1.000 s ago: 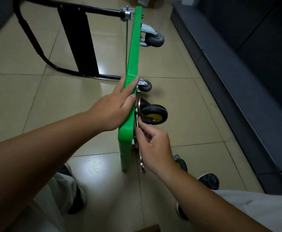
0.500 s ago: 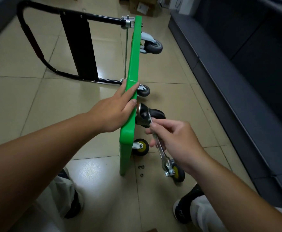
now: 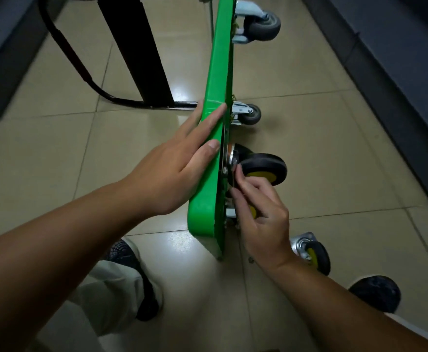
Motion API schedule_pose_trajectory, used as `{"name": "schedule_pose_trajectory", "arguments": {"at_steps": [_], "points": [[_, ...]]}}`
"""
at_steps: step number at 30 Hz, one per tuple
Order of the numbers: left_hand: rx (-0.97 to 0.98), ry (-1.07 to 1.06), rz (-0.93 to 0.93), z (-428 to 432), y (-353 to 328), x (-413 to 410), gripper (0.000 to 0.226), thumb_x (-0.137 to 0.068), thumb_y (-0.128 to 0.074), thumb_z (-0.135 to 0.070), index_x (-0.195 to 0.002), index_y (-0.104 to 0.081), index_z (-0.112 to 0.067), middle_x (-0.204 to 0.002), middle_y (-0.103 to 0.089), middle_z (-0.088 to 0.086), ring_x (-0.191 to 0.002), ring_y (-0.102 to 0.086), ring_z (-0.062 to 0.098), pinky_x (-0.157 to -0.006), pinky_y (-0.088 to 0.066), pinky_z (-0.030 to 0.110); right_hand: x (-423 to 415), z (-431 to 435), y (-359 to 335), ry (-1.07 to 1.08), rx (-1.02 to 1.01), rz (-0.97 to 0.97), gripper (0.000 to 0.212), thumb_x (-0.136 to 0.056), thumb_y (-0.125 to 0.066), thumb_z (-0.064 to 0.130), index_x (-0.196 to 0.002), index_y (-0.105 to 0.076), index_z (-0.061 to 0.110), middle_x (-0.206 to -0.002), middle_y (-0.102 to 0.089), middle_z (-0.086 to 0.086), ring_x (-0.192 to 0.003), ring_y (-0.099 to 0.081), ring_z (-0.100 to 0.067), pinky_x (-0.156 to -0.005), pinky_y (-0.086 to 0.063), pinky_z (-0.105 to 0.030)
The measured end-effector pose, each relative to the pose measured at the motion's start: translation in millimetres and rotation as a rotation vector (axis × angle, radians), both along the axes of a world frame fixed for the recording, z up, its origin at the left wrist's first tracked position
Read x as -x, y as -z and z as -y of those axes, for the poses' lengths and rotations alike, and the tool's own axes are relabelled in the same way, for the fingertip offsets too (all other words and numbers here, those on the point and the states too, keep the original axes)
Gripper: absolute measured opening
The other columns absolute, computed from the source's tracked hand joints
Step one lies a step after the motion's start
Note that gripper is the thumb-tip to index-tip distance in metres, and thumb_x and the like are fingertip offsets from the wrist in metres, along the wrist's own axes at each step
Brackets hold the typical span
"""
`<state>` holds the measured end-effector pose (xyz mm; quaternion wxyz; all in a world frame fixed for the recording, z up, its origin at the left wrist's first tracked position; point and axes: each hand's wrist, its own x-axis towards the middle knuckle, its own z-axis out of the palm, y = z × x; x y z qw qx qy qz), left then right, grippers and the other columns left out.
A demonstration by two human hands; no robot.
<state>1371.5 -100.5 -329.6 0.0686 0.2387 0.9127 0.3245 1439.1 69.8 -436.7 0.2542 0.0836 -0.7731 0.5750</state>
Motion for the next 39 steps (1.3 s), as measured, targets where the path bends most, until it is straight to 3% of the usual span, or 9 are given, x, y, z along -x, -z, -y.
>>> {"name": "schedule_pose_trajectory", "arguments": {"at_steps": [8, 17, 26, 29, 32, 35, 39], "points": [[-0.006, -0.009, -0.001, -0.8, 1.9, -0.9, 0.058, -0.101, -0.021, -0.052, -0.158, -0.008, -0.052, -0.169, 0.000, -0.021, -0.152, -0.023, 0.010, -0.118, -0.030, 0.038, -21.2, 7.7, 16.9, -0.086, 0.126, 0.079, 0.036, -0.093, -0.061, -0.011, -0.129, -0.062, -0.008, -0.110, -0.064, -0.008, -0.100, -0.065, -0.023, -0.086, -0.051, -0.030], [-0.040, -0.031, -0.008, 1.8, 6.3, -1.0, 0.058, -0.101, -0.021, -0.051, -0.158, -0.011, -0.051, -0.169, -0.004, -0.021, -0.153, -0.017, 0.002, -0.115, -0.022, 0.024, 0.0, 7.2, 23.4, -0.124, -0.012, 0.005, 0.040, -0.092, -0.059, -0.017, -0.132, -0.057, -0.011, -0.109, -0.061, -0.020, -0.101, -0.063, -0.026, -0.092, -0.048, -0.025], [-0.030, -0.046, 0.021, -4.6, 1.5, -5.4, 0.058, -0.100, -0.020, -0.051, -0.157, -0.009, -0.055, -0.169, 0.001, -0.017, -0.152, -0.027, 0.017, -0.118, -0.031, 0.038, -13.5, 4.3, 2.3, -0.138, -0.132, 0.073, 0.041, -0.099, -0.055, -0.003, -0.140, -0.052, -0.006, -0.105, -0.059, -0.015, -0.097, -0.061, -0.024, -0.088, -0.049, -0.026], [0.007, -0.063, 0.036, -10.7, -3.7, -7.1, 0.062, -0.097, -0.020, -0.051, -0.158, -0.007, -0.052, -0.170, 0.003, -0.012, -0.148, -0.035, 0.023, -0.114, -0.036, 0.041, -24.8, 4.2, -24.5, -0.121, -0.080, 0.260, 0.038, -0.101, -0.056, 0.004, -0.139, -0.059, 0.005, -0.099, -0.063, -0.010, -0.091, -0.064, -0.019, -0.081, -0.053, -0.026], [0.060, -0.070, 0.037, -11.5, -8.0, -7.5, 0.066, -0.094, -0.017, -0.053, -0.159, -0.006, -0.049, -0.171, 0.004, -0.007, -0.144, -0.040, 0.029, -0.109, -0.040, 0.041, -27.5, 9.8, -74.1, -0.153, 0.141, 0.618, 0.021, -0.101, -0.059, 0.010, -0.116, -0.074, 0.012, -0.079, -0.069, -0.016, -0.064, -0.068, -0.027, -0.063, -0.062, -0.041], [0.080, -0.061, 0.044, -9.4, -9.9, -7.6, 0.067, -0.093, -0.016, -0.054, -0.159, -0.004, -0.048, -0.171, 0.004, -0.005, -0.142, -0.043, 0.033, -0.108, -0.041, 0.042, -10.2, 7.3, -118.6, -0.183, 0.442, 0.958, 0.017, -0.100, -0.060, 0.008, -0.099, -0.069, -0.006, -0.067, -0.061, -0.015, -0.045, -0.059, -0.017, -0.046, -0.055, -0.028], [0.109, -0.033, 0.048, -7.2, -12.2, -6.7, 0.064, -0.097, -0.014, -0.057, -0.159, -0.001, -0.049, -0.171, 0.008, -0.006, -0.139, -0.047, 0.033, -0.104, -0.044, 0.045, -8.6, 2.8, -133.9, -0.218, 0.513, 1.025, 0.023, -0.100, -0.060, 0.008, -0.108, -0.065, -0.013, -0.077, -0.063, -0.019, -0.047, -0.061, -0.016, -0.046, -0.055, -0.025]]}}
